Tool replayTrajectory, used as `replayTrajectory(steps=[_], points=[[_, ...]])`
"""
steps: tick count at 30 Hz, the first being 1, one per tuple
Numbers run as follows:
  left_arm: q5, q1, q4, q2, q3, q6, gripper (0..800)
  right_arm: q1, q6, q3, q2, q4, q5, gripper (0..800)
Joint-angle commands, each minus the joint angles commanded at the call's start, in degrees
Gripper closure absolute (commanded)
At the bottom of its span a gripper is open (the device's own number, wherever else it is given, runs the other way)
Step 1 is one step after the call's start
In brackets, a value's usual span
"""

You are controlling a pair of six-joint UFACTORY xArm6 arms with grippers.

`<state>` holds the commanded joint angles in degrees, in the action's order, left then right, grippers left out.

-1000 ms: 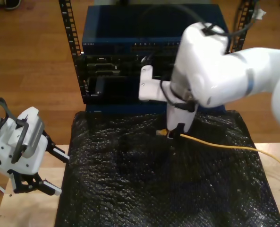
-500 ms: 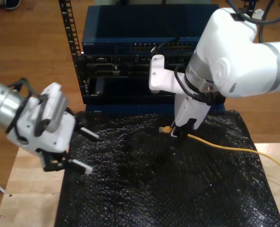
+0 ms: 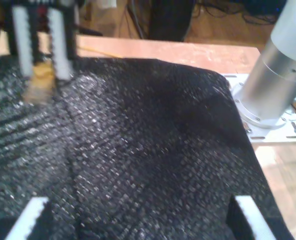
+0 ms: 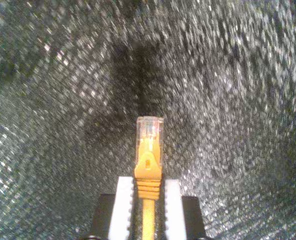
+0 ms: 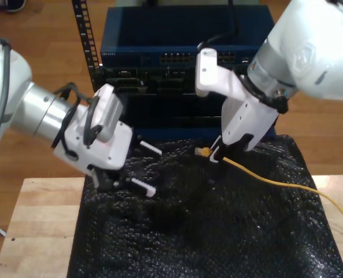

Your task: Grab the cable and plug it in

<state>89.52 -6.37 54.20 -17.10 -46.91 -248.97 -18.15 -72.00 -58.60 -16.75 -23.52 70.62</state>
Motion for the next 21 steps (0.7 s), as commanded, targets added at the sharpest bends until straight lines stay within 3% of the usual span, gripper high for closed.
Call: replayTrajectory(steps=[9,21], points=[[-0.88,0.09,5.80,1.49,-2.02,0.70,0,0.09,0.00,0.00,-1.14,-2.20,0.44,797],[-0.79,0.70,8.53,1.93,-2.02,1.58,0,0.00,0.00,-0.18,-1.23,-5.36,0.79,798]])
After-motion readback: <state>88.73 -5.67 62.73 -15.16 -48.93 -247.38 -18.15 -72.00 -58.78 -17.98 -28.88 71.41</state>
